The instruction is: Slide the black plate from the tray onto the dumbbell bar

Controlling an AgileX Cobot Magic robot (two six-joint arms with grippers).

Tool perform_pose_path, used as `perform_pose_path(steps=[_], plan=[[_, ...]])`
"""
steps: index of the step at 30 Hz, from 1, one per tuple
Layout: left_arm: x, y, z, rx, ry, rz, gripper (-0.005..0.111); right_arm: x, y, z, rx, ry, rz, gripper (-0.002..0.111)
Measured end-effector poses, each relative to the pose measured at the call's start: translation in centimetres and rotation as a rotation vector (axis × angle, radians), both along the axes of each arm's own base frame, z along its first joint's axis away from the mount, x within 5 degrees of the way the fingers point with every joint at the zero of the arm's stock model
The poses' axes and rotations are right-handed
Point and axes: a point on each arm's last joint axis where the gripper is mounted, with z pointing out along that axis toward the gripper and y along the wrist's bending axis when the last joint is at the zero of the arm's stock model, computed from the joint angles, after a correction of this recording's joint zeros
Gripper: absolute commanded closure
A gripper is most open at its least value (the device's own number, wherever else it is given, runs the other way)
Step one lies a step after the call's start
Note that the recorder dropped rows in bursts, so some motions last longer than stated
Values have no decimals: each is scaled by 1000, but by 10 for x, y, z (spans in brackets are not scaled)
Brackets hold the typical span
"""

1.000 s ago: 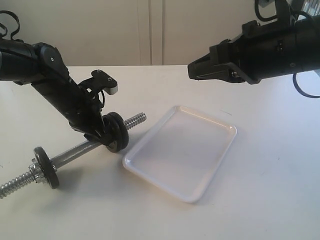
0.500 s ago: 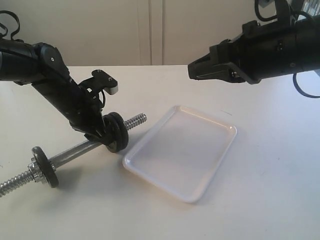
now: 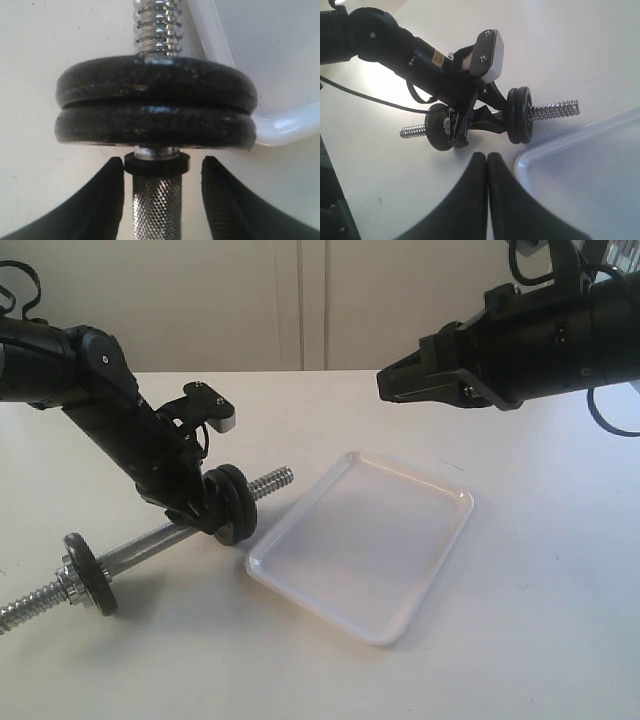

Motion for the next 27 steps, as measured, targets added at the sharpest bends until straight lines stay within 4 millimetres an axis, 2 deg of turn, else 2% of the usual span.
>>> perform_pose_path(steps=[16,27], plan=[[0,1,-1,19,-1,-13,55,0,-1,-1,-11,5,-5,107],[-5,8,29,39,-87,-6,56,0,-1,-1,-14,7,-5,107]])
